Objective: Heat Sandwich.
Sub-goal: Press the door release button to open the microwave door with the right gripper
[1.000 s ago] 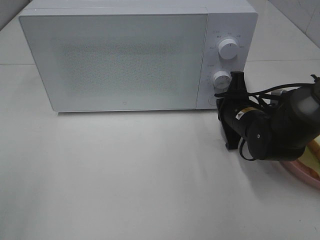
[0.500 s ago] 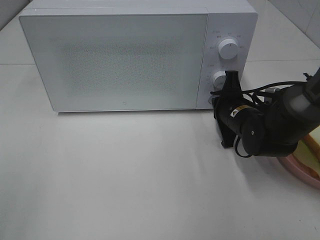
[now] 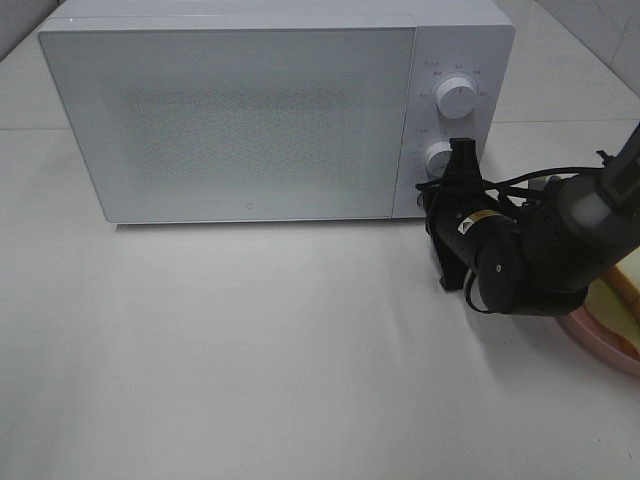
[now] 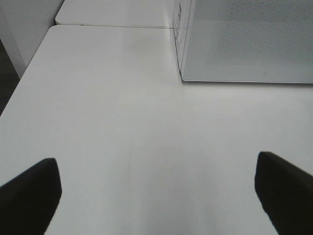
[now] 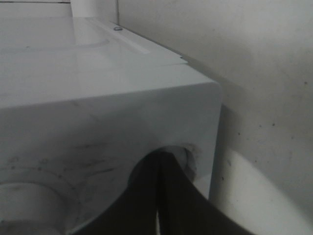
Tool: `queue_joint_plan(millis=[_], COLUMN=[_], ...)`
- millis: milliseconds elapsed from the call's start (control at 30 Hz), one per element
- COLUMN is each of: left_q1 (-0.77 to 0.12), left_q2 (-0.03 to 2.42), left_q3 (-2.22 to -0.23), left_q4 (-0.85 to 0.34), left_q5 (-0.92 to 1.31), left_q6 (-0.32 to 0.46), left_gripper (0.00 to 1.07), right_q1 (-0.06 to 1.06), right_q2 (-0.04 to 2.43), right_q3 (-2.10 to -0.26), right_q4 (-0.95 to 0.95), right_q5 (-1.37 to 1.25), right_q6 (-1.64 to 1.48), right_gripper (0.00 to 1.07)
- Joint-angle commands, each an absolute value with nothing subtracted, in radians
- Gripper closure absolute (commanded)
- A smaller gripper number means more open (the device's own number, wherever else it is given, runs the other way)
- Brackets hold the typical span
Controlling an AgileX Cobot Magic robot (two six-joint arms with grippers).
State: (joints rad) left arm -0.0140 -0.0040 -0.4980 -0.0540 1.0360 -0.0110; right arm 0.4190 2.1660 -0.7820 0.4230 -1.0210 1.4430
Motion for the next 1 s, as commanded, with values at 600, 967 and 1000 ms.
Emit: queue_joint_plan(millis=[600,967,1000], left_q1=[-0.011,-0.011,-0.011], left_q2=[-0.033,-0.033,-0.033], left_q3=[-0.496,-0.496,-0.496], left_q4=[-0.056,-0.056,-0.056], left_q5=[1.034,1.034,1.034], left_q6=[-0.01,-0.01,-0.01], left_gripper=[0.06,0.06,0.06], right_q1=[0.377,0.372,0.372], right_q2=[2.194,2.195,2.195], right_q3=[-0.9,-0.92,-0.92], right_q4=[0.392,0.405,0.405], right_q5=[-1.197,-1.132,-1.132], right_q6=[1.447,1.436,1.435], right_gripper=[1.07,1.07,1.07])
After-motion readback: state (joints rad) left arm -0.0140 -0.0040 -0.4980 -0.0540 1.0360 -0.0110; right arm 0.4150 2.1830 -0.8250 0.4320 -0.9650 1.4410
